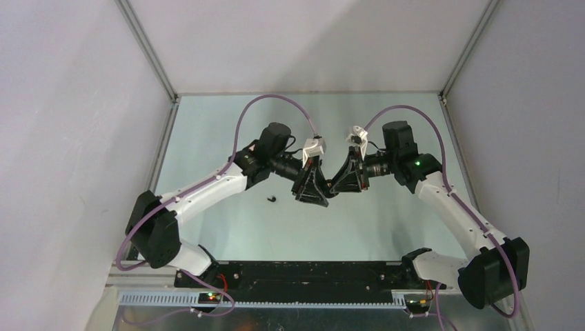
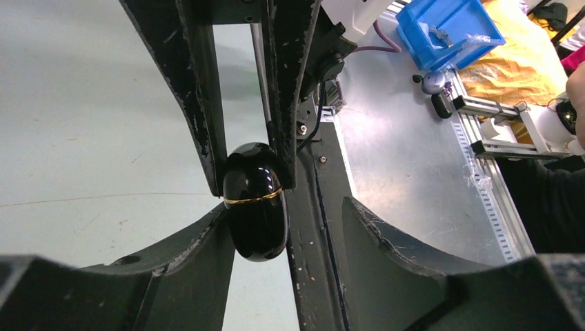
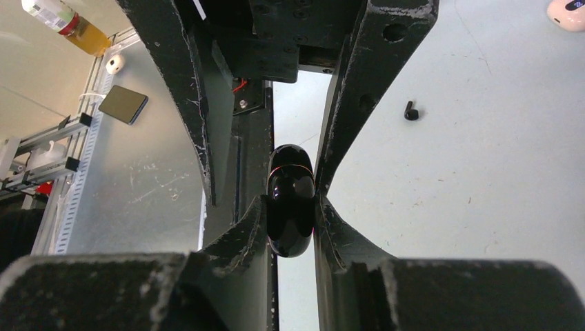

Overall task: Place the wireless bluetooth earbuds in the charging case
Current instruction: Open the charging case.

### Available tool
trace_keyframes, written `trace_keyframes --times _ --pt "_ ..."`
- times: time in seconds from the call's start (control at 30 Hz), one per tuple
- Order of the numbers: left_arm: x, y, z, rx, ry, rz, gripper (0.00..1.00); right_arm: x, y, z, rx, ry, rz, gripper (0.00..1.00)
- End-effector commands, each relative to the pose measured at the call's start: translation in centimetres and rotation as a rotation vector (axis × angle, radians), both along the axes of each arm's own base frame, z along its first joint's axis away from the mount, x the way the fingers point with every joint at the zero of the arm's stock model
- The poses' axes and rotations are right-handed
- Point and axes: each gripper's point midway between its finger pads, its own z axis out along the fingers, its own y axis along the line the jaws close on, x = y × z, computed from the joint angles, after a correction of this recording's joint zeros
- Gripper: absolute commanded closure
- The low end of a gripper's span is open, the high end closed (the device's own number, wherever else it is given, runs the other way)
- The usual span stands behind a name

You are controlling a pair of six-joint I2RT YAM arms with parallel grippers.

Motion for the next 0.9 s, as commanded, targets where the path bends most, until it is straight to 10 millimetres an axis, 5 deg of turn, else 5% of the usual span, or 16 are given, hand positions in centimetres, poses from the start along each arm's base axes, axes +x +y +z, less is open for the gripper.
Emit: trace_keyframes --times 0.0,0.7,0.87 --pt "-0.5 -0.4 2.2 -0.075 -0.015 -0.049 0.40 0.8 0.3 0.6 0.011 -0.054 -0.023 0.98" --pt "-0.2 -0.7 1.1 -0.049 -0.001 -0.043 0.68 0.8 0.2 1.3 0.015 -0.107 -0.046 0.97" --pt "-0.2 -0.8 1.0 -0.040 0.000 -0.042 0.64 0.5 0.2 1.6 0.021 -0.117 -0.034 0.97"
